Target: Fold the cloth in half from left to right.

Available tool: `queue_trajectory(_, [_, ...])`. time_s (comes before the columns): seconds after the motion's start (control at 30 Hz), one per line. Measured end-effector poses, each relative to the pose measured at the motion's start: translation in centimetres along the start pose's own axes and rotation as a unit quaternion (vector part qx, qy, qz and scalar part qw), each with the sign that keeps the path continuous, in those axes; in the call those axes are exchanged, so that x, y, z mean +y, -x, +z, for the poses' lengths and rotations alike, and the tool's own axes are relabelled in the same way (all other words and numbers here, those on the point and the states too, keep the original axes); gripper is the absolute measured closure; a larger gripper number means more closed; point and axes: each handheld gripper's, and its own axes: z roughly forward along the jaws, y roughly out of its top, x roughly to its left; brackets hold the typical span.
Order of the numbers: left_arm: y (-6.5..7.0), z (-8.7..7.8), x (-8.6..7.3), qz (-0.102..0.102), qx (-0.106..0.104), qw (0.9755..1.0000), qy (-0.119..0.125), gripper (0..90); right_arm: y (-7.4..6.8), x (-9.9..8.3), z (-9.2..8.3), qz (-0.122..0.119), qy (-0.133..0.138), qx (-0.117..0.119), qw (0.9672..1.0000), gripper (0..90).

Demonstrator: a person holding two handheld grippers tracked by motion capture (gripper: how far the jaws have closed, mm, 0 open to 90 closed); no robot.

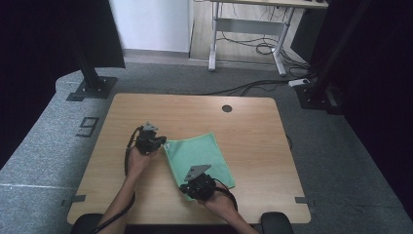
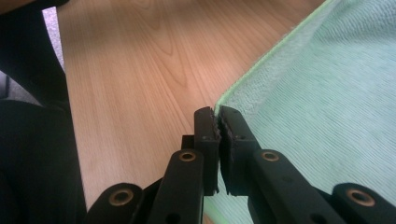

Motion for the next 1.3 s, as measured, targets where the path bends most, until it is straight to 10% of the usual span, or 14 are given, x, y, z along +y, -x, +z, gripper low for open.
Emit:
queue_trajectory(0.77, [3.7, -0.4, 4.7, 0.033, -0.034, 0.9985, 0.029, 88.2, 1.9, -3.1, -4.2, 0.034, 0.018, -0.032, 0.9988, 85.2])
queue_trajectory(1.3, [6.8, 3.7, 7.0, 0.067, -0.041, 0.9968, 0.013, 88.0, 3.6, -5.6, -6.4, 0.061, 0.018, -0.062, 0.9960, 85.3])
